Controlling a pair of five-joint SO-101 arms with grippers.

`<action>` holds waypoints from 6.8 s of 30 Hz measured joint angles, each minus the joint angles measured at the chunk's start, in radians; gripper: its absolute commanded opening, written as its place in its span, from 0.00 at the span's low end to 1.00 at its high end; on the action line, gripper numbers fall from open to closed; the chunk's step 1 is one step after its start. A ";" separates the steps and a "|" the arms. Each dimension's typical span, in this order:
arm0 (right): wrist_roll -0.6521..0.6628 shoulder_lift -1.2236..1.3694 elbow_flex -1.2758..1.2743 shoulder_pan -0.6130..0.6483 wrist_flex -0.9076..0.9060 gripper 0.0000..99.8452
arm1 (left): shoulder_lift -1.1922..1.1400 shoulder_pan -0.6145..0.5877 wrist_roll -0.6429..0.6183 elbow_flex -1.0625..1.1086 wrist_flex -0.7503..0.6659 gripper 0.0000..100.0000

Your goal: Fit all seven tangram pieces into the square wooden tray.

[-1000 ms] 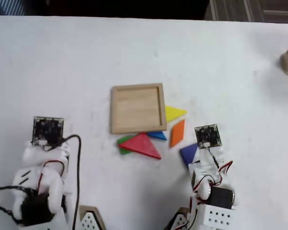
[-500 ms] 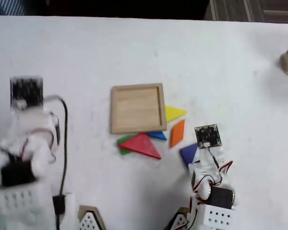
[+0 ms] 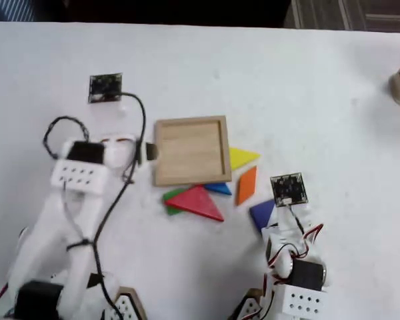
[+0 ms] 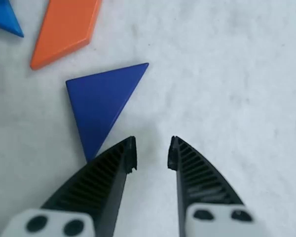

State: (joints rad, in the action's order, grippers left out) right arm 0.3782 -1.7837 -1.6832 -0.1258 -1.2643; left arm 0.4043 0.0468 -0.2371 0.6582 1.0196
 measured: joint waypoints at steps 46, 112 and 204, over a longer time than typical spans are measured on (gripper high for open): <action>0.000 0.000 0.000 0.000 0.000 0.12 | -0.717 -0.198 -0.035 -0.384 -0.002 0.27; -0.491 1.217 0.526 0.881 0.933 0.02 | -0.741 -0.322 -0.091 -0.419 -0.058 0.27; -0.354 1.418 0.583 0.382 0.660 0.02 | -0.717 -0.224 -0.098 -0.351 -0.038 0.27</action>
State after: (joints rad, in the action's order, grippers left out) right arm 0.0238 -0.3659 -1.1001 0.2562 -0.6045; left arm -0.3122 -0.1772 -0.3353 0.3069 0.9812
